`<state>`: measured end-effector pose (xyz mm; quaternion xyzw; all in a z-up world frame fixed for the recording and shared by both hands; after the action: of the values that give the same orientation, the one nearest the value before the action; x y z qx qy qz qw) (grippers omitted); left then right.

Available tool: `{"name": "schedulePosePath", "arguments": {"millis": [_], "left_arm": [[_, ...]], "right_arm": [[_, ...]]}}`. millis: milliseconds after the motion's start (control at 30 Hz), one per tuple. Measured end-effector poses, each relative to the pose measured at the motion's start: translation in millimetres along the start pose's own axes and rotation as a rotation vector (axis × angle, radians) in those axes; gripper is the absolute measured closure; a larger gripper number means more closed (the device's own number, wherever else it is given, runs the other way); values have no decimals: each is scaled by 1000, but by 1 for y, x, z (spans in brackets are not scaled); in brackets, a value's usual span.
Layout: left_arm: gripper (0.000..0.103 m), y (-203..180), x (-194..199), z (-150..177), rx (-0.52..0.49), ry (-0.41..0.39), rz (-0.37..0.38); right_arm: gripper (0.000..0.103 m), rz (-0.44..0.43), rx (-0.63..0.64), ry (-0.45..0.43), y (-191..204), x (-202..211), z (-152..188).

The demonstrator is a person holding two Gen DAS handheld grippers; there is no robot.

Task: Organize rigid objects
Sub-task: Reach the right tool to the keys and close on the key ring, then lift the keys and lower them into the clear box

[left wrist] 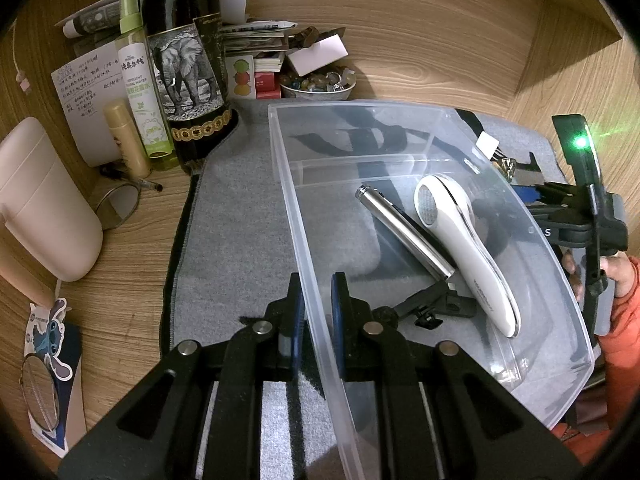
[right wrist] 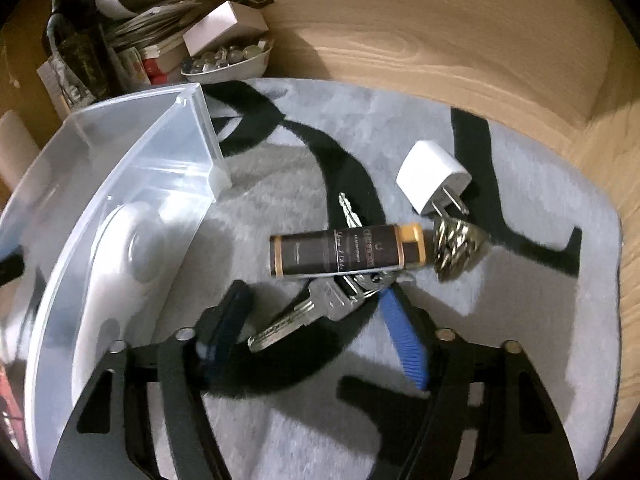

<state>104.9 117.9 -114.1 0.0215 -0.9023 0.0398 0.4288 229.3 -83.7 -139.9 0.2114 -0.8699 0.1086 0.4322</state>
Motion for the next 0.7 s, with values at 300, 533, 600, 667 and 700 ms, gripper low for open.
{"name": "schedulePosePath", "arguments": {"millis": [300, 533, 600, 667, 700], "left_arm": [[92, -2, 0, -1, -2, 0, -1], [92, -2, 0, -1, -1, 0, -1], [92, -2, 0, -1, -2, 0, -1], [92, -2, 0, -1, -3, 0, -2], [92, -2, 0, 0, -3, 0, -1]], "right_arm": [[72, -27, 17, -16, -3, 8, 6], [77, -51, 3, -18, -4, 20, 18], [77, -50, -1, -26, -5, 25, 21], [77, -53, -4, -32, -5, 28, 24], [77, -54, -5, -37, -6, 30, 25]]}}
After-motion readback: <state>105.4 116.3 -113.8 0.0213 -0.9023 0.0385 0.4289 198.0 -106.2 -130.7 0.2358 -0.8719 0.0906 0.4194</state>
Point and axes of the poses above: each gripper's, at about its wrist camera, not at the fingertips, and x roughly against the way its jaws point, y to its left, z to its underside, the point moved 1 cm from there along -x, roughly the way its jaws point, and after that the axes turned 1 degree about -y, right-handed, at the moved point
